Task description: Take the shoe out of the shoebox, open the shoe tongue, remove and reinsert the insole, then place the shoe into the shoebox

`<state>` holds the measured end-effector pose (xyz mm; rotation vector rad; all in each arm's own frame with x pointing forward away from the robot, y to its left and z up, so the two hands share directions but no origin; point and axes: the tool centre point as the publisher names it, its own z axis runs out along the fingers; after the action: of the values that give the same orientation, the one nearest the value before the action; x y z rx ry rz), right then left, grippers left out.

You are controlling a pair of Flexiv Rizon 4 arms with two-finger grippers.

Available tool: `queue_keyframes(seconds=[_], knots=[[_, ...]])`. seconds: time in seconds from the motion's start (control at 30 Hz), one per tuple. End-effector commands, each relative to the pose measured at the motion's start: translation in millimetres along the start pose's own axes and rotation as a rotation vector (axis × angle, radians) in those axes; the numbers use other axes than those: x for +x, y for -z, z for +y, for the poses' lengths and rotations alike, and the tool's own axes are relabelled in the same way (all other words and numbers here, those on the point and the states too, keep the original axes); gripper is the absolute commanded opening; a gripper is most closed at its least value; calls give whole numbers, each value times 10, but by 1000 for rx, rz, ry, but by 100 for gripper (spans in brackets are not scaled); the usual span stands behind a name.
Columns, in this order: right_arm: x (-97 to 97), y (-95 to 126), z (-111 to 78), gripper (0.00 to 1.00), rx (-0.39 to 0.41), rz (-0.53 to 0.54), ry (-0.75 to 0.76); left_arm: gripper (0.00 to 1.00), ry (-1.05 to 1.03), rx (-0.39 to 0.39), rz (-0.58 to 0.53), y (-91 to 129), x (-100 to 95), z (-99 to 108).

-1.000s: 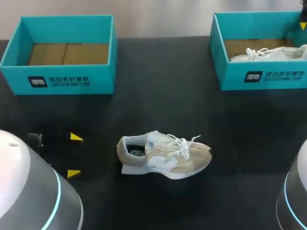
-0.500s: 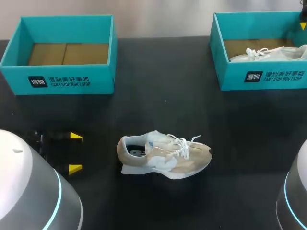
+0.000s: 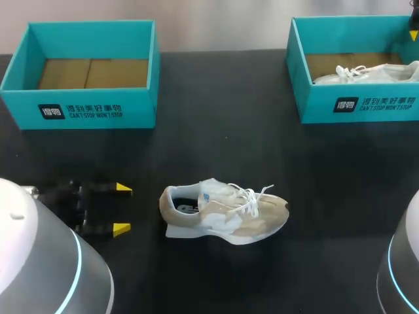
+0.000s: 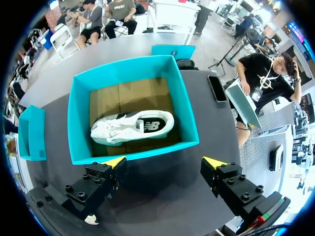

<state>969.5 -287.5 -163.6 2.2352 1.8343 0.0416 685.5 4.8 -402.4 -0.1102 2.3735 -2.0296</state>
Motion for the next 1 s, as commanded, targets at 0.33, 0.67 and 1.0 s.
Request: queue_keyframes(seconds=[0.33, 0.67, 1.0], knots=[[2, -1, -6, 100, -1, 0, -1, 100, -6, 29, 12, -183, 32, -62], [2, -1, -6, 100, -1, 0, -1, 100, 1, 29, 22, -323, 51, -49], [2, -1, -6, 100, -1, 0, -1, 100, 26, 10, 33, -535, 50, -67]])
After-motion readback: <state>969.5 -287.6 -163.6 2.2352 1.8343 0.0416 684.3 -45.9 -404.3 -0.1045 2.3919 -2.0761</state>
